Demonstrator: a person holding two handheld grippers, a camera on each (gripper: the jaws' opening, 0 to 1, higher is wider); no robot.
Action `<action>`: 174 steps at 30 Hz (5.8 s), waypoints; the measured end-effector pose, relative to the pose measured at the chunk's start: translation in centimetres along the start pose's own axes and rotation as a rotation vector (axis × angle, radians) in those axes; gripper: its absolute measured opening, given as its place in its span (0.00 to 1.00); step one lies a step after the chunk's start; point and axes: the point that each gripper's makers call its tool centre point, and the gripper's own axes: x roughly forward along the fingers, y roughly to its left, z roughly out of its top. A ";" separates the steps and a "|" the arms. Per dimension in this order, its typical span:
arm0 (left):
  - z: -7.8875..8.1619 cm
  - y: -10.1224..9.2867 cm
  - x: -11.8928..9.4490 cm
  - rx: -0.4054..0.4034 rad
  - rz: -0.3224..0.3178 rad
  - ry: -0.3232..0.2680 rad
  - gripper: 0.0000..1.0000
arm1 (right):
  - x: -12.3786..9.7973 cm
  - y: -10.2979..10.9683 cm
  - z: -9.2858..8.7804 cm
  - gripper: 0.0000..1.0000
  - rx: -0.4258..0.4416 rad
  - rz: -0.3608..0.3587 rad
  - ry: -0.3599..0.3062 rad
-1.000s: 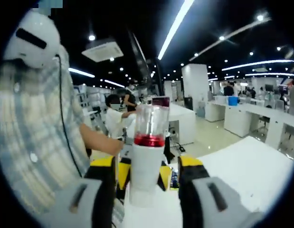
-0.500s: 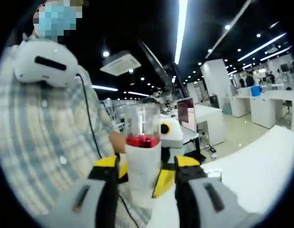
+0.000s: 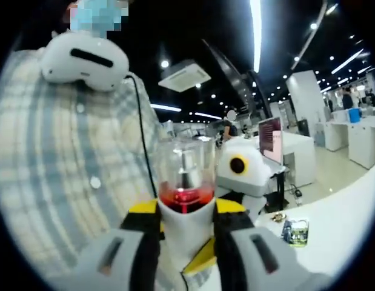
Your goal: Arrange the skincare products in the storage area until every visible bottle or jar stands upright without overlapping.
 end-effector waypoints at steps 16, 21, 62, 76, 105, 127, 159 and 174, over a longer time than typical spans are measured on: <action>-6.1 2.6 0.7 0.009 0.136 0.171 0.37 | 0.2 -1.8 -6.4 0.30 -0.066 -0.271 0.150; -7.9 2.5 1.4 -0.033 0.176 0.185 0.40 | 0.5 -1.8 -8.3 0.29 -0.040 -0.338 0.177; -4.6 9.8 -3.4 -0.023 0.849 0.085 0.31 | -4.2 -8.3 -4.7 0.31 0.051 -0.770 0.015; -0.6 10.1 -4.7 -0.047 0.834 -0.016 0.30 | -4.1 -9.3 -0.8 0.32 0.039 -0.744 -0.049; 0.3 7.4 -5.2 -0.031 0.688 -0.051 0.31 | -1.4 -8.5 -1.6 0.30 0.046 -0.636 0.039; -1.3 8.7 -4.7 -0.078 0.742 -0.029 0.35 | -3.6 -8.5 -2.2 0.28 -0.014 -0.717 0.057; -4.5 12.9 -2.1 -0.209 0.728 0.099 0.48 | -24.2 -10.1 -5.9 0.28 0.017 -1.110 -0.003; -5.5 12.1 -1.8 -0.250 0.778 0.082 0.48 | -28.9 -12.1 -8.2 0.28 0.005 -1.104 0.048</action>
